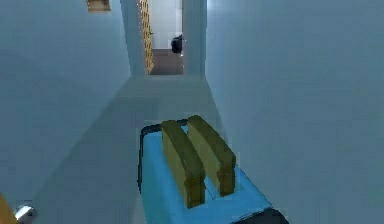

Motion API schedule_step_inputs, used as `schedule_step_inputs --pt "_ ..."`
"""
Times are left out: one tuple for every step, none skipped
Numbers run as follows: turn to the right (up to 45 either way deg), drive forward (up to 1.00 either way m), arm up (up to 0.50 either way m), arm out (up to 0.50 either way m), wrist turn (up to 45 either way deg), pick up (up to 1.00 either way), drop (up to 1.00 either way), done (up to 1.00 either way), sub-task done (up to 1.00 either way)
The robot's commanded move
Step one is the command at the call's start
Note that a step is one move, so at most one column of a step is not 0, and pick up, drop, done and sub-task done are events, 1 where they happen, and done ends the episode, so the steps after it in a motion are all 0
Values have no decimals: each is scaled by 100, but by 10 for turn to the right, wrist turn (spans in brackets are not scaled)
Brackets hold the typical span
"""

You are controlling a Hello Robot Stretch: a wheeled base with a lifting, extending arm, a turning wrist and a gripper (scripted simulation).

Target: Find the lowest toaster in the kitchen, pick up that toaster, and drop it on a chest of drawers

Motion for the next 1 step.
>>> schedule_step_inputs --pt "0 65 0 0 0 0 0 0 0"
